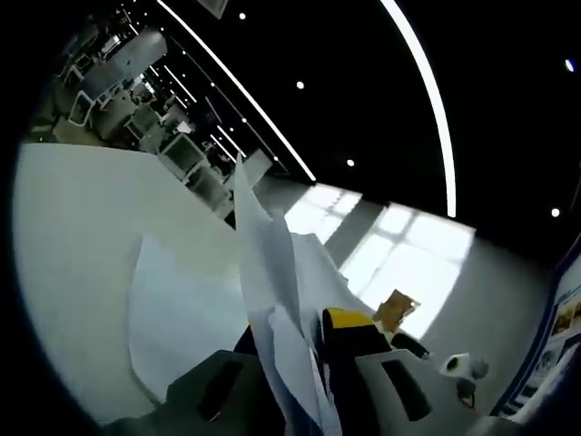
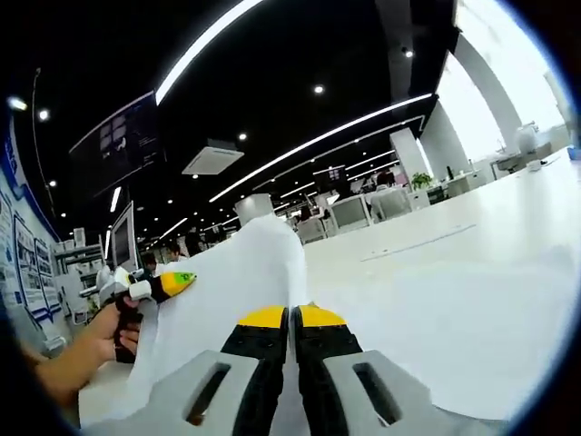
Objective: Organize the stack of printing papers by aligning and flattening the scattered papers on the table
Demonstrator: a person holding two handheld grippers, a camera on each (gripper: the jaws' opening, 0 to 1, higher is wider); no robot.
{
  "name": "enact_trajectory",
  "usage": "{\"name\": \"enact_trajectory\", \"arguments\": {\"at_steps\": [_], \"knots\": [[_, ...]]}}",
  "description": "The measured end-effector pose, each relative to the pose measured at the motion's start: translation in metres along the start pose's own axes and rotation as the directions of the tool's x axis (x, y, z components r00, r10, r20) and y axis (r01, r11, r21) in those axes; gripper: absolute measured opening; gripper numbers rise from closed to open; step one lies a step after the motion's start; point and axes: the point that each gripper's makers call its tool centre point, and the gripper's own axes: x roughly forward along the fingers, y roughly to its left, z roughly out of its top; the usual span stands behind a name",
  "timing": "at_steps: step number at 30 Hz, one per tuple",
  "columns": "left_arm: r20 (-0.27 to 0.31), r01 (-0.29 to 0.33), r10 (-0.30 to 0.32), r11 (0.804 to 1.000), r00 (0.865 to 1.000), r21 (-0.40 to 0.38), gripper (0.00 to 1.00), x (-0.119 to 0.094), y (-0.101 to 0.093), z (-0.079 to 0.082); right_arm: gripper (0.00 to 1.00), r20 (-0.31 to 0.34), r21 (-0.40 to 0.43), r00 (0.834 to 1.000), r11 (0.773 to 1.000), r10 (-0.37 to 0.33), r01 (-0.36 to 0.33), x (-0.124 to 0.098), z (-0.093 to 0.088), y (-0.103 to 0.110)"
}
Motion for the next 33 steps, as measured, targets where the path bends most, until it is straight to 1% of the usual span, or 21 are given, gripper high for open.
{"name": "enact_trajectory", "arguments": {"at_steps": [6, 14, 28, 33], "knots": [[-0.019, 0.014, -0.014, 1.0, 1.0, -0.003, 0.14, 0.002, -0.003, -0.004, 0.0, -0.004, 0.012, 1.0, 1.0, 0.014, -0.014, -0.001, -0.001, 0.004], [-0.017, 0.015, -0.015, 1.0, 1.0, -0.009, 0.14, 0.001, -0.004, -0.004, 0.0, -0.012, 0.023, 1.0, 0.999, 0.026, -0.025, 0.0, -0.005, 0.013], [-0.014, 0.013, -0.013, 1.0, 1.0, -0.01, 0.14, 0.001, -0.006, -0.007, 0.0, -0.019, 0.082, 1.0, 0.997, 0.007, -0.005, -0.005, -0.013, 0.019], [-0.025, 0.018, -0.018, 1.0, 1.0, -0.003, 0.14, 0.001, -0.006, -0.008, 0.0, -0.02, 0.082, 1.0, 0.997, 0.009, -0.007, -0.006, -0.015, 0.022]]}}
